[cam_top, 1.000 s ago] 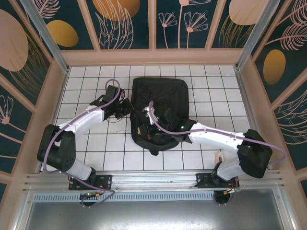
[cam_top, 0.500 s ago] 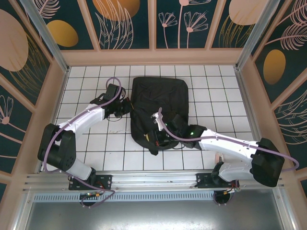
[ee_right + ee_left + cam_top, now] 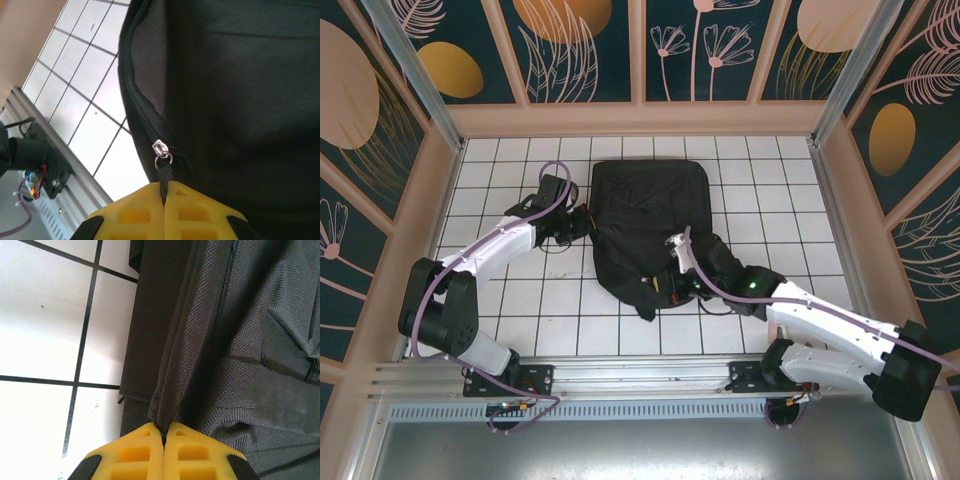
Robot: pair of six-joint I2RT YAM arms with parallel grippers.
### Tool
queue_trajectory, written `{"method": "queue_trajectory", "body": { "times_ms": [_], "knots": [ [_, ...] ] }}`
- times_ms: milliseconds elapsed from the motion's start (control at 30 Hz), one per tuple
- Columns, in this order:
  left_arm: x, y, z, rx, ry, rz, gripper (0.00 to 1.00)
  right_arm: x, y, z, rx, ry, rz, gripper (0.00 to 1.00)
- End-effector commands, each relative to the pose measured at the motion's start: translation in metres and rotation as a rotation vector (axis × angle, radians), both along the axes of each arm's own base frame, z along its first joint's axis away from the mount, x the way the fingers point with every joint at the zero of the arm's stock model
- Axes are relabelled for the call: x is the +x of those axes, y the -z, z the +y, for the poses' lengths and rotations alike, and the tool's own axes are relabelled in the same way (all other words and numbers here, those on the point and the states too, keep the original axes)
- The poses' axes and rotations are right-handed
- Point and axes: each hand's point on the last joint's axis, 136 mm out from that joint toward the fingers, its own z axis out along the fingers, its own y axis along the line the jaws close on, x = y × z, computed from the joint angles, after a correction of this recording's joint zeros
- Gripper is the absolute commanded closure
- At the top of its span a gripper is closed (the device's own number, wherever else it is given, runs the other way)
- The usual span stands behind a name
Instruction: Pack the student bag
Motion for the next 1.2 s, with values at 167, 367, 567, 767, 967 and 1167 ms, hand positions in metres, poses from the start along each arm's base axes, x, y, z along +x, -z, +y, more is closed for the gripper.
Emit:
{"method": "queue_trajectory", "body": {
  "times_ms": [167, 367, 567, 767, 967, 1167],
  "knots": [
    [0.039, -0.015, 0.021, 0.048, -0.07, -0.104, 0.83, -0.019, 0.003, -0.004, 0.025, -0.058, 0.078, 1.0],
    [0.054, -0.032, -0.026, -0.134, 0.089, -0.102, 0.64, -0.021, 0.0, 0.05, 0.127, -0.177, 0.132, 1.0],
    [0.081, -0.048, -0.035, -0.15, 0.071, -0.105, 0.58, 0.008, -0.008, 0.112, 0.17, -0.224, 0.114, 1.0],
    [0.063, -0.082, 0.042, 0.12, -0.139, -0.164, 0.46, 0.039, -0.038, 0.152, 0.236, -0.223, 0.053, 1.0],
    [0.01, -0.066, 0.062, 0.086, -0.163, -0.104, 0.46, 0.047, -0.033, 0.164, 0.235, -0.231, 0.058, 1.0],
    [-0.021, -0.041, 0.05, 0.005, -0.126, -0.04, 0.47, 0.045, -0.026, 0.167, 0.247, -0.242, 0.086, 1.0]
  ]
}}
